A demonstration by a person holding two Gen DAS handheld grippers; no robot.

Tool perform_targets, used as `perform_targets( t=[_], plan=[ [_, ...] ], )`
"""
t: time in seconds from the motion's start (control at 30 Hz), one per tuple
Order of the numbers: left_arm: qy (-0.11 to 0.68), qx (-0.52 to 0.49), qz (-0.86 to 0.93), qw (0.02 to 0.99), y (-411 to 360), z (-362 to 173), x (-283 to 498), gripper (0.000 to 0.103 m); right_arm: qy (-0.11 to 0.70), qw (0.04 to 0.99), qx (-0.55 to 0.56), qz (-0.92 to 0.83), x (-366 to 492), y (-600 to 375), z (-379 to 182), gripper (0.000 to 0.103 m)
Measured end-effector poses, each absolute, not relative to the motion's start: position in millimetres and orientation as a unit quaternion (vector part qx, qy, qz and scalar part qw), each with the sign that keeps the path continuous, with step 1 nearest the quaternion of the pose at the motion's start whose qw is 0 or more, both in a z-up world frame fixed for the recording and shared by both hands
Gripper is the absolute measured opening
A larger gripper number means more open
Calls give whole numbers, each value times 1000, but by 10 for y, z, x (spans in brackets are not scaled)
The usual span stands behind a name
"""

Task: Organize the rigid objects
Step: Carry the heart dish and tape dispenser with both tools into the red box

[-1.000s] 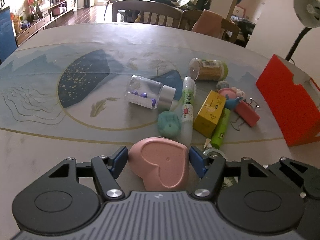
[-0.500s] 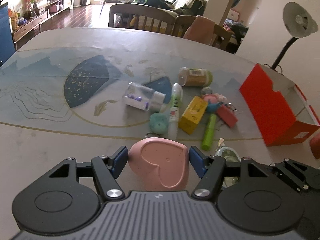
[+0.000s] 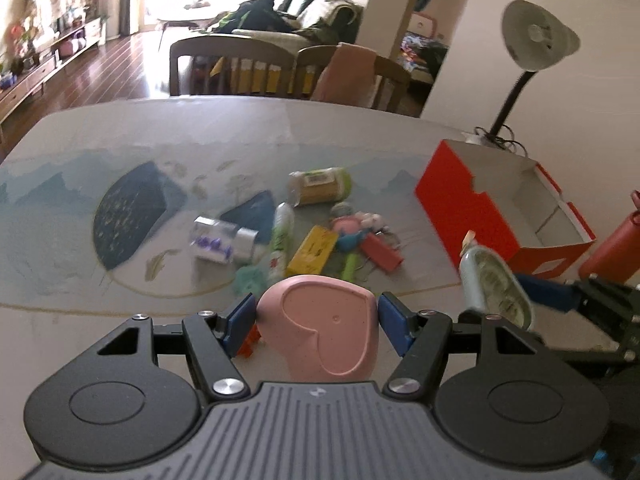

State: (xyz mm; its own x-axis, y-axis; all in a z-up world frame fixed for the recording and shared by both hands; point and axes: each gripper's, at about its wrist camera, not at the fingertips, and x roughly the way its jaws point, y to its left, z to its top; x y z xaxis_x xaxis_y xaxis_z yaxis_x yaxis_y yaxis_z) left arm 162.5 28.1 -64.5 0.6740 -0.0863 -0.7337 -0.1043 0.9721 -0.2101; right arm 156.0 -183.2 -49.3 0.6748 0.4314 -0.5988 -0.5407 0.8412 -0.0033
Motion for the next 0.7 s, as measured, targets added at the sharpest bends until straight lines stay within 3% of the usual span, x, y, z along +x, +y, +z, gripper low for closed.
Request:
perform_targets(
  t=[0.7],
  plan=[
    [394,-61,-95,912,-811,-252,2728,67,297,934,-68,185,2507,-2708,-418,57]
  ],
)
